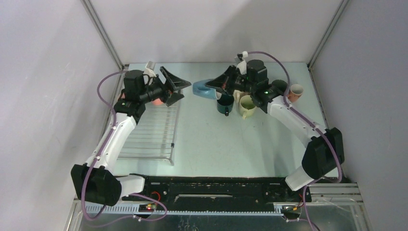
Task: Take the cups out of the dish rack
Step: Place the cup at the center of the board.
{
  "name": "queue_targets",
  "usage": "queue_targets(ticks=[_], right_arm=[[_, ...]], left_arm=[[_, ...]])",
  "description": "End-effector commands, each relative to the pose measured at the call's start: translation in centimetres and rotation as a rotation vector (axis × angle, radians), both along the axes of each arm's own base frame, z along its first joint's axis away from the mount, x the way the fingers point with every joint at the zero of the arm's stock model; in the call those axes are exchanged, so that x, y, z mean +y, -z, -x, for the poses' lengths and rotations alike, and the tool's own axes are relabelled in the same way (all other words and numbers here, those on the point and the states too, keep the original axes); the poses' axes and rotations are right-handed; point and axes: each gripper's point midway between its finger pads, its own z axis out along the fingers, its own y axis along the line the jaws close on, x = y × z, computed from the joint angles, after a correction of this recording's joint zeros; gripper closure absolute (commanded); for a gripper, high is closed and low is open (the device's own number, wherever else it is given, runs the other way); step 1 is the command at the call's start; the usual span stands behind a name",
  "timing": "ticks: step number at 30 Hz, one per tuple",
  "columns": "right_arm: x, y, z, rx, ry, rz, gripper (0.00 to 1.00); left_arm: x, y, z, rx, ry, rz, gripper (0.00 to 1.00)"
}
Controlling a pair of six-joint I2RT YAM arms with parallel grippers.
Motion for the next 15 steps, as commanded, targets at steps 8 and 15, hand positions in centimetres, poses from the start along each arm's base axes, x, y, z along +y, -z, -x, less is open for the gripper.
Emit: queue_targets(ticks=[8,15], right_arm=[[-15.4,1.6,1.1,-0.029,0.348,0.522,1.00],[-24.2,5.9,0.4,0.100,0.503,0.833,1.00]], left_arm=[[-1.9,-0.2,2.9,-0.180,0.153,-0.331,0.00],[-3.6,0.9,3.8,-0.220,0.210,-0.460,0.00]])
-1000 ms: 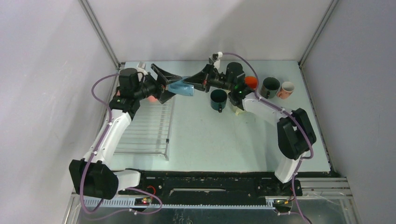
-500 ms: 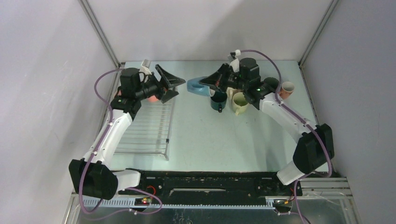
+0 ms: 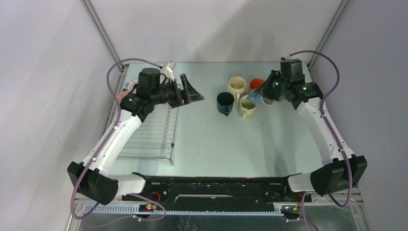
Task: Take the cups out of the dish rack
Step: Place the cup at the center of the board.
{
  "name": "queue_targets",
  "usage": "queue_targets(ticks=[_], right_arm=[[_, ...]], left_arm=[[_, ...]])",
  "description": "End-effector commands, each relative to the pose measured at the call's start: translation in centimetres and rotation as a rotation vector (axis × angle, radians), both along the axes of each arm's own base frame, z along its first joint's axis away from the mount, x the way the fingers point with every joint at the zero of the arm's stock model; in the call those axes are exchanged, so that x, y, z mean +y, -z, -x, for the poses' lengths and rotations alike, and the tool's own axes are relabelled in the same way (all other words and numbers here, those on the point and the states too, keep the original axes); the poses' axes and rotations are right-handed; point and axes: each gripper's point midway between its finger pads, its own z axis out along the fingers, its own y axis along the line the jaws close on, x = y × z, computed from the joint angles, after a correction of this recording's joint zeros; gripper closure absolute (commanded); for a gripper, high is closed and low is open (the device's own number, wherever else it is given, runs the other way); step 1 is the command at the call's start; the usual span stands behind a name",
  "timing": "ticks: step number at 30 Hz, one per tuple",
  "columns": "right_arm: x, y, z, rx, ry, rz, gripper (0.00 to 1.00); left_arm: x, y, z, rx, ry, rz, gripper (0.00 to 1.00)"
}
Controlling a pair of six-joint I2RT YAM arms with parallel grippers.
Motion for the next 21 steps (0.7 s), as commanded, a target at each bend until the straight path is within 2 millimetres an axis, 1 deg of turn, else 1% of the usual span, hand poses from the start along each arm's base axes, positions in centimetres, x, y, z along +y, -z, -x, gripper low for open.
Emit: queue_targets(ticks=[1,5,7,10,14,17,21], right_arm=[[-6.1,2.0,0.2,0.063,0.093,0.240,1.00],[-8.9,4.7,-1.1,0.141,0.152,0.318,1.00],[-9.6,6.5,-2.3,0.186,0.160,0.356,1.00],[-10.1,8.4,-4.0,0.239,0.147,0.401,1.00],[-10.9,10.9,-5.7,0.314,0.129,0.448,1.00],[-11.0,12.4,-6.7,0.343,0.091,0.472,1.00],[-11.0,13.9,-7.5,0.387,0.048,0.492,1.00]], left_arm=[[-0.3,-0.5,-0.1,-0.096,0.025,-0.118,0.00],[-0.8,-0.3,0.1,-0.110,0.042,-0.152,0.00],[-0.8,-0.1,0.2,-0.113,0.049,-0.166,0.00],[-0.6,0.5,0.2,-0.113,0.047,-0.189,0.00],[-0.3,0.7,0.5,-0.114,0.048,-0.204,0.00],[-0.1,0.9,0.7,-0.118,0.050,-0.214,0.00],[-0.1,1.2,0.6,-0.113,0.055,-0.221,0.00]])
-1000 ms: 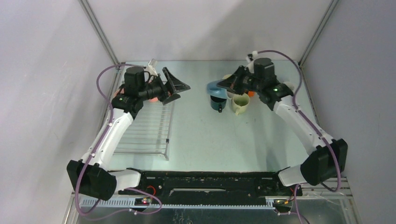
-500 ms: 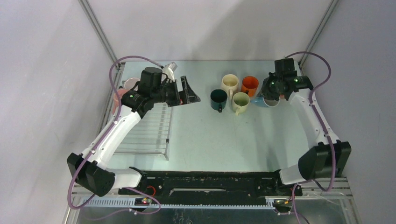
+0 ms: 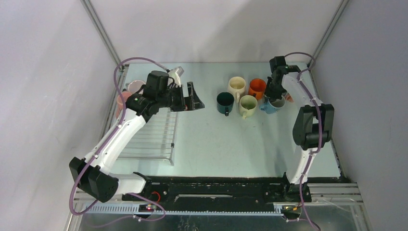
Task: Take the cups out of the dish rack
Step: Place the cup at the center of the board.
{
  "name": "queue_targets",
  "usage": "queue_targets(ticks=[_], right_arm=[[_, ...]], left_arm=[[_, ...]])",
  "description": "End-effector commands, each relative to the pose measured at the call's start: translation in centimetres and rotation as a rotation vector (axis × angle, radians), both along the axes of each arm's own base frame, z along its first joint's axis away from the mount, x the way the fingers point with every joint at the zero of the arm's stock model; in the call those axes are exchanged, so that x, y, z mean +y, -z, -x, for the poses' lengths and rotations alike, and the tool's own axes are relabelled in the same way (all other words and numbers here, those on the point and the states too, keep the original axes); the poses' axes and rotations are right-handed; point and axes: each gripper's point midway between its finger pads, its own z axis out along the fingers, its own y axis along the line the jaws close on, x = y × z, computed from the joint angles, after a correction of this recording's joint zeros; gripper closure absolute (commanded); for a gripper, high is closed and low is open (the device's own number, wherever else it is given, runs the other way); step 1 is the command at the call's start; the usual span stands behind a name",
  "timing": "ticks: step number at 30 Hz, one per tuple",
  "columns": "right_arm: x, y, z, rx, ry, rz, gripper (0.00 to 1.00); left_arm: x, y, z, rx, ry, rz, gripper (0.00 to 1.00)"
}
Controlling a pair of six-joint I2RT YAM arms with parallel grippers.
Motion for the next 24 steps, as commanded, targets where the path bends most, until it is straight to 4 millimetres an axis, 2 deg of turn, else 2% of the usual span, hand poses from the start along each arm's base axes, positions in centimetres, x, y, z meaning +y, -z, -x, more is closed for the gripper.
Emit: queue_targets(ticks=[1,9,17,24], right_arm=[[-0.7,-1.4,-1.8,-0.031,-0.061,0.038,1.00],[-0.1,1.2,-2.1,0.047,-0.118,0.030,1.00],[0.2,2.4,-2.1,0.096,-0.158,0.039,1.00],[0.4,2.5,-2.2,0.113,-0.169,0.056,0.81]], left_arm=[[0.0,-2.3,-0.3,-0.085,0.019,0.001,0.00],[-0.1,-1.9,-0.5,-0.076,0.022,-0.009,0.00],[-0.2,-1.6,-0.8,-0.063,0.018,-0.015,0.00],[-0.1,-1.3,-1.3,-0.050,-0.009,-0.022,0.00]])
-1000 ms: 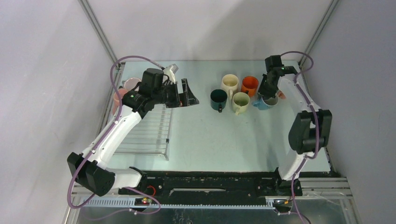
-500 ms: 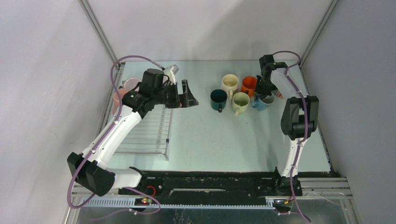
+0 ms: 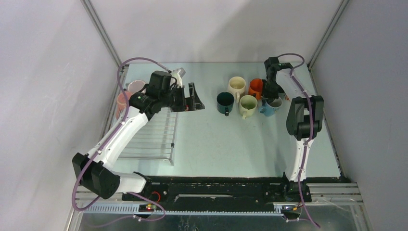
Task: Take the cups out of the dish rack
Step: Place the cup at the center of the board.
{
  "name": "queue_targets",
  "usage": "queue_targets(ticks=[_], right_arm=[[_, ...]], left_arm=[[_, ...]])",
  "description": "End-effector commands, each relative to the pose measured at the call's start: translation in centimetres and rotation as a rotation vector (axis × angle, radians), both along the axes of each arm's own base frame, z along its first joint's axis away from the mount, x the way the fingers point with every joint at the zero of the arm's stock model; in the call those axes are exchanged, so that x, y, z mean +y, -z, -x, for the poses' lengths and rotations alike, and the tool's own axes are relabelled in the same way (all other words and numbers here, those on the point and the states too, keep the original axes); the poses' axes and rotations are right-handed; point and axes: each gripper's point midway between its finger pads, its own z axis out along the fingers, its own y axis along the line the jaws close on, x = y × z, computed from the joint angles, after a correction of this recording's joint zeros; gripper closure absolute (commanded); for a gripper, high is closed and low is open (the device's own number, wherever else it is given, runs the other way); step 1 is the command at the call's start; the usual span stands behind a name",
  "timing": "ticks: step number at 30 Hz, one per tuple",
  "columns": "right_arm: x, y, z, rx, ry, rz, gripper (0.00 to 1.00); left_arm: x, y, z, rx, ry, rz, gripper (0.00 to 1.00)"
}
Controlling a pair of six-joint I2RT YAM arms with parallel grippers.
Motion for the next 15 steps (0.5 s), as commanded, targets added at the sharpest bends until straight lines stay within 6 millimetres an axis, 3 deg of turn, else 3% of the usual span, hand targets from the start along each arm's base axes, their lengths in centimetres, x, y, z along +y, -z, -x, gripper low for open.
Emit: queue_targets(ticks=[1,9,15], right_arm=[[0.0,-1.5,-0.8,-0.032,-0.030,0.018,0.78],[1.1,-3.0,-0.9,-0.066,-0.041,0.007,0.61],[1.0,-5.9,-0.4,-0.117,-0.030,0.029,0.47]], left_arm=[[-0.3,-2.7,-0.9,-0.076,-0.005,0.015,0.00],[0.4,-2.3,-1.1,-0.067,-0.044,-0.010,0.00],[1.2,-2.9,-1.3,-0.079,-0.093,-0.032,0.00]])
